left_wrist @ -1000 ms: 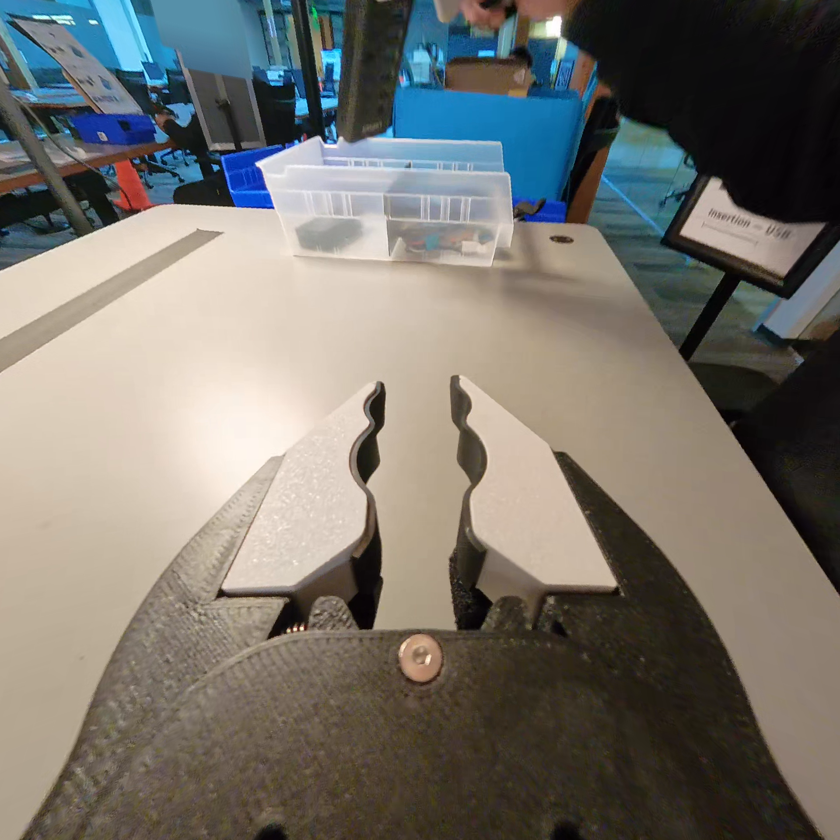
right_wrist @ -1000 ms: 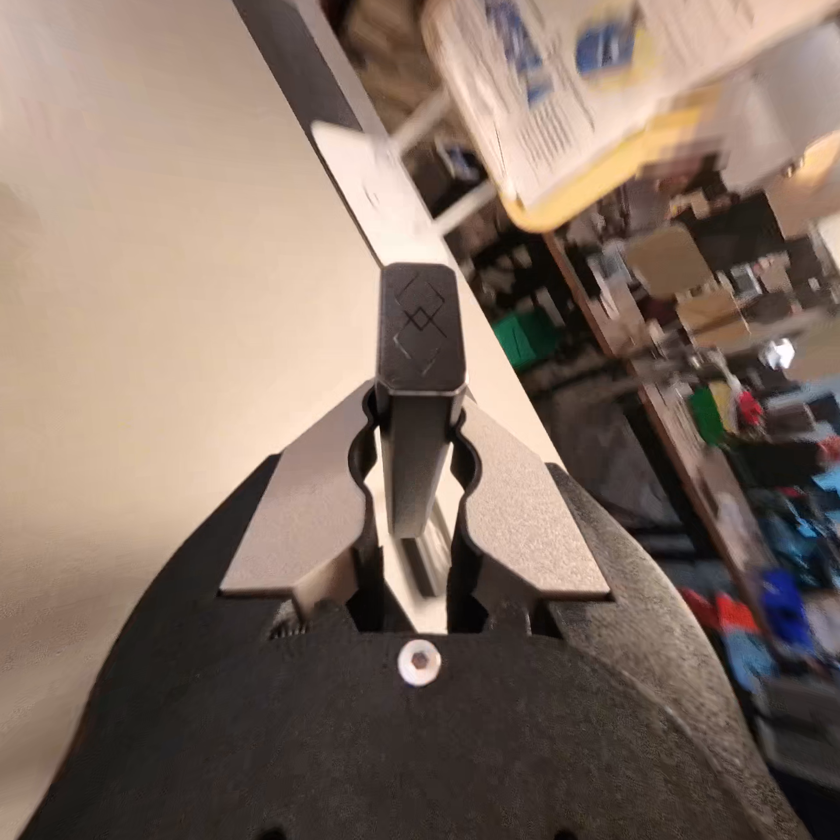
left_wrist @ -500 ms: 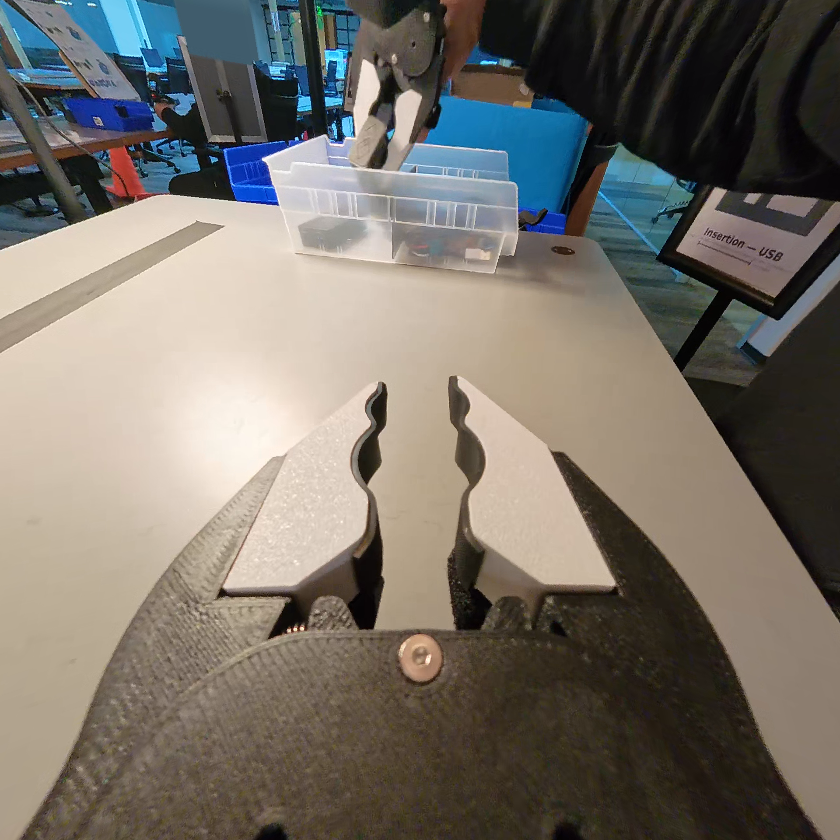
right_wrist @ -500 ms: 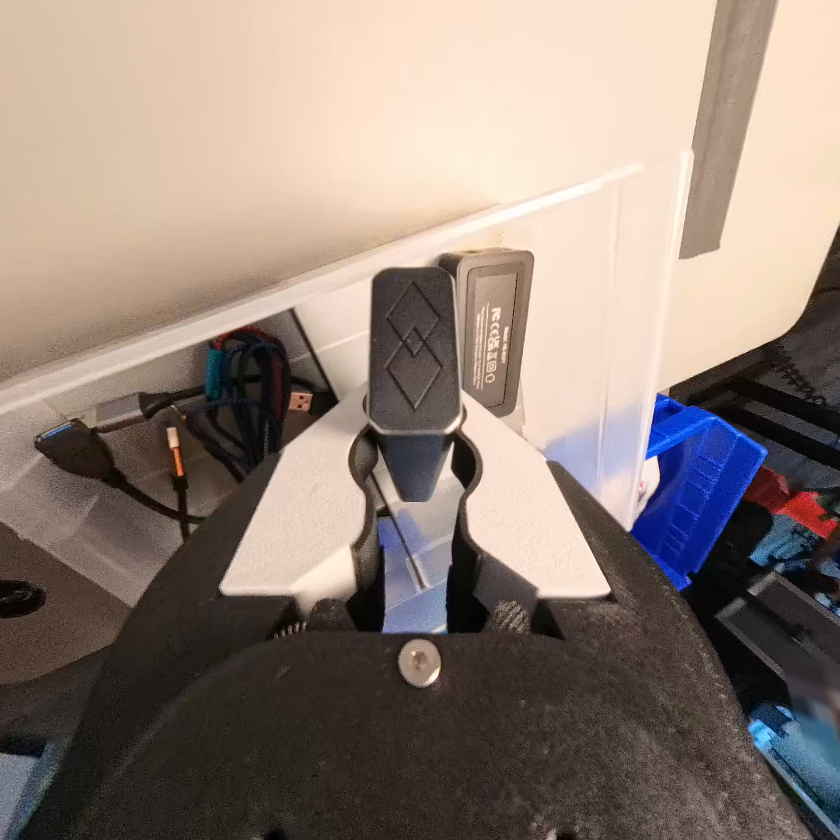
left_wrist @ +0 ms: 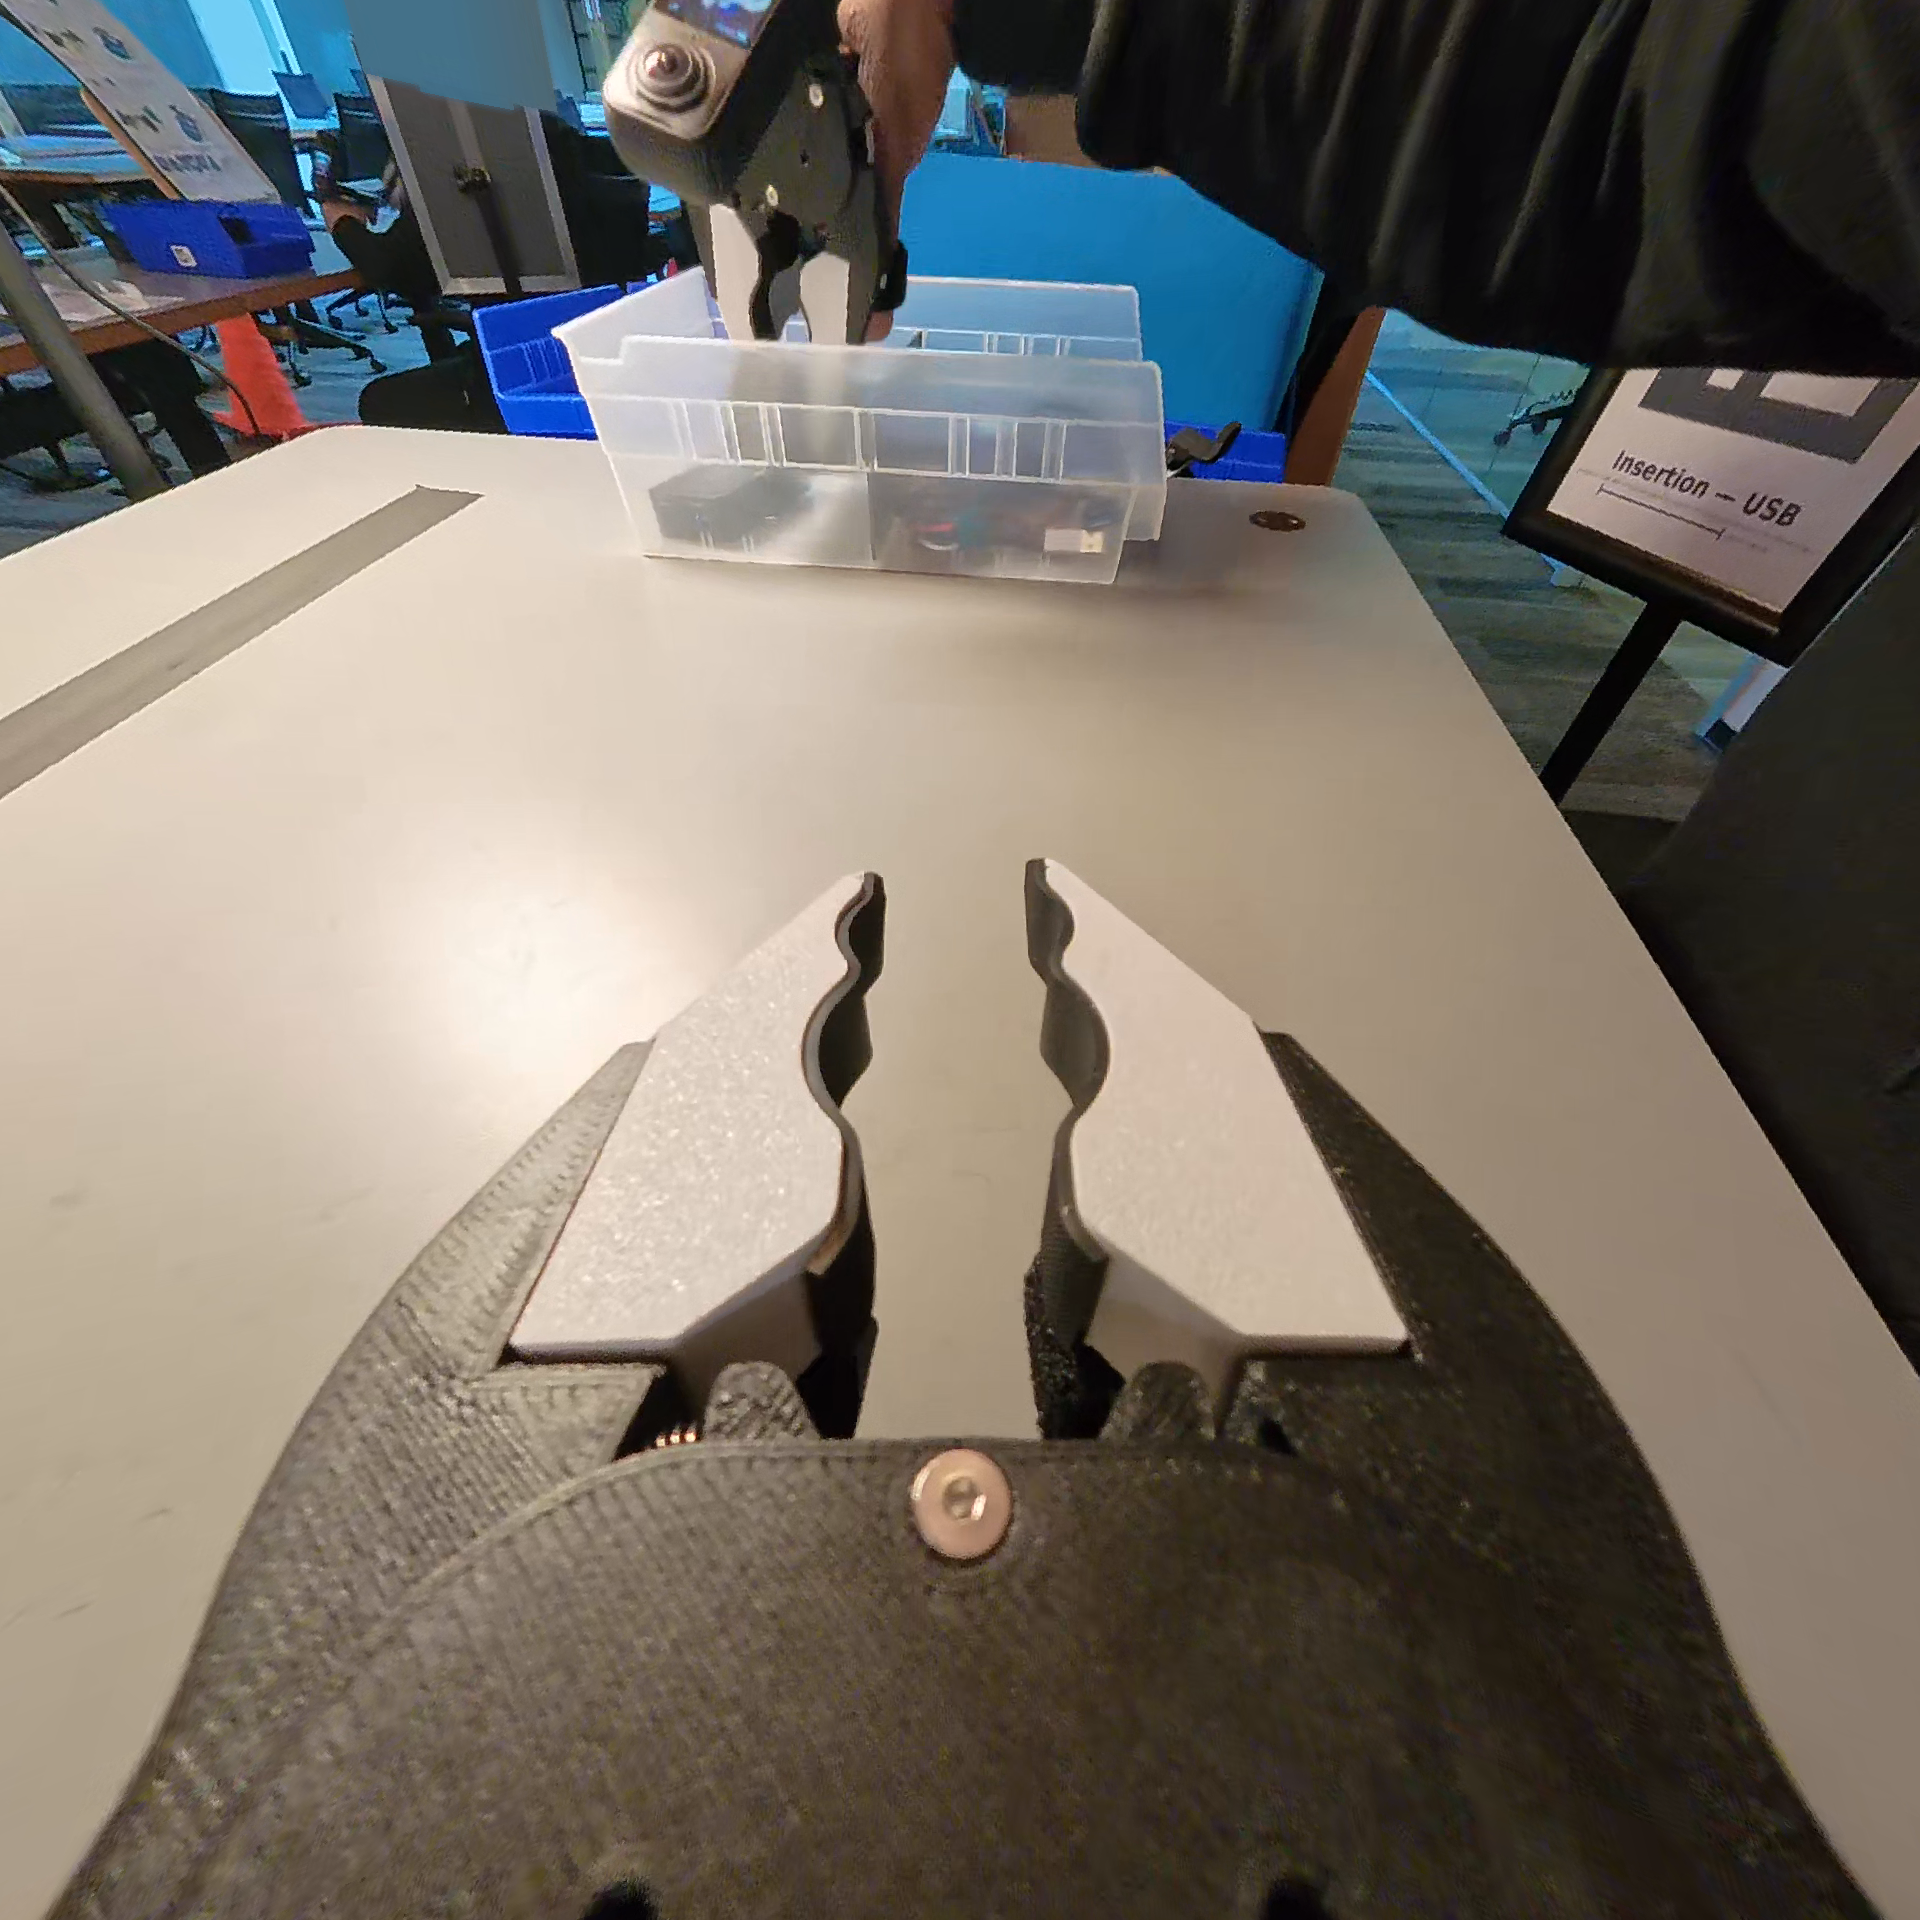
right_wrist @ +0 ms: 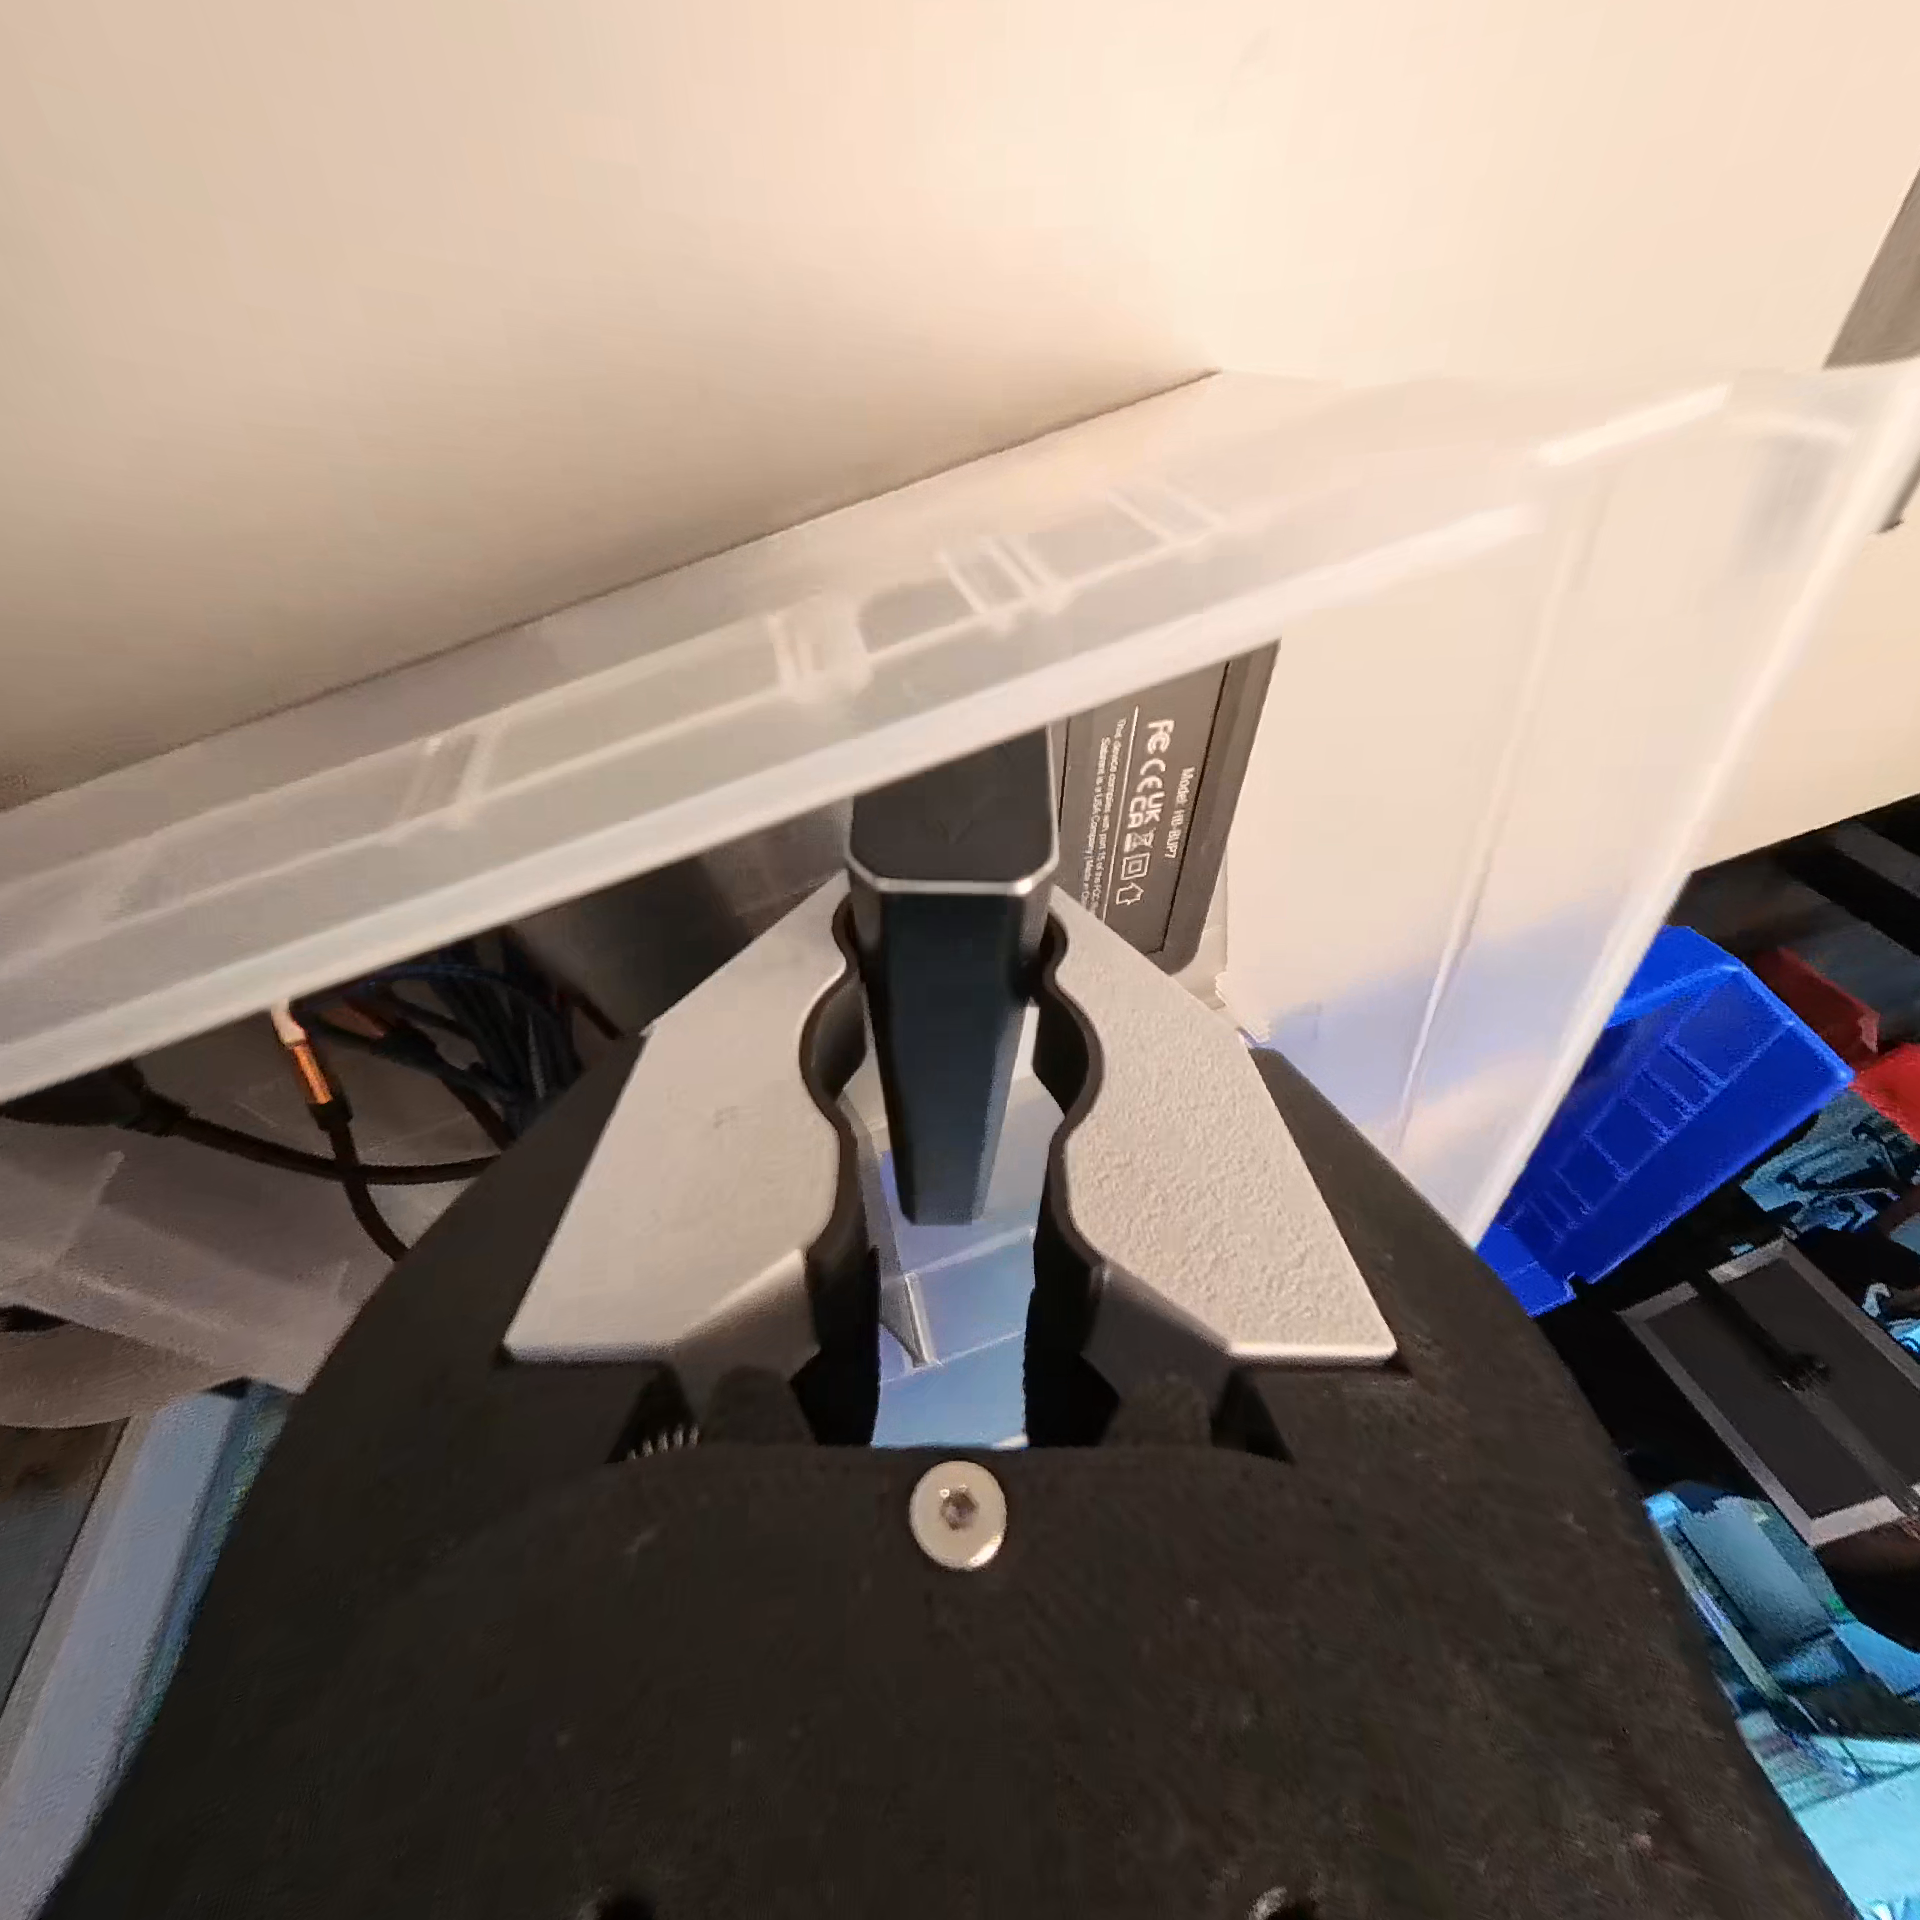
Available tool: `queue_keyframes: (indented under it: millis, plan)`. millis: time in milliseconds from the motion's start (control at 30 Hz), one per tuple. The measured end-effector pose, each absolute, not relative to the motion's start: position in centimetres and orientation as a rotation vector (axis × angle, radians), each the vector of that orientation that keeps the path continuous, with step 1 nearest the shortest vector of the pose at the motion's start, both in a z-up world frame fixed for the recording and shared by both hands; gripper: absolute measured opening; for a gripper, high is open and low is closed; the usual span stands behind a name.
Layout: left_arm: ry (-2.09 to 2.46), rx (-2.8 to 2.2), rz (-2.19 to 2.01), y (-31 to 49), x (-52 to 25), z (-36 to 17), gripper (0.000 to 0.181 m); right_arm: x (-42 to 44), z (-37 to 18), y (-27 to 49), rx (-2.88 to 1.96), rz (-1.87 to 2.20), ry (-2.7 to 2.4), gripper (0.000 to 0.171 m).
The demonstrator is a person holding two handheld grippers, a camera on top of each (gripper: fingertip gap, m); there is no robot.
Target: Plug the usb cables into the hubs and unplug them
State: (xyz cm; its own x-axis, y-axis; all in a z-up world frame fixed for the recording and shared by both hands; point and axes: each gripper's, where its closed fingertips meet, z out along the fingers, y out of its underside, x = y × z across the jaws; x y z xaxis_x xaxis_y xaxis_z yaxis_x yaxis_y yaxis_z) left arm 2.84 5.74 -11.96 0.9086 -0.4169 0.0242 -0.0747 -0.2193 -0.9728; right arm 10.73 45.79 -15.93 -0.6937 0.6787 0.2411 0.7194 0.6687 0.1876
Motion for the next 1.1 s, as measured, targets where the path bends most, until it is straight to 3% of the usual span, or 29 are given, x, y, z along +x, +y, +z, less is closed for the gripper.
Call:
queue_keyframes:
  millis: [267, 500, 800, 1100]
  plan:
    - [0.363, -1.776, -0.329, 5.7, 2.7, -11.9, 0.03, 10.2, -16.7, 45.9, -1.166, -0.434, -2.706, 0.03]
    - [0.329, -1.76, -0.346, 5.6, 2.2, -11.6, 0.03, 10.2, -11.0, 46.9, -1.292, -0.326, -2.375, 0.042]
    - [0.239, -1.754, -0.306, 5.9, 0.8, -11.4, 0.038, 13.0, -3.4, 35.0, -1.312, 0.248, -1.933, 0.041]
    - [0.049, -1.871, 0.013, 5.9, -4.4, -13.0, 0.056, 18.9, -5.8, 30.9, -1.374, 0.462, -1.391, 0.038]
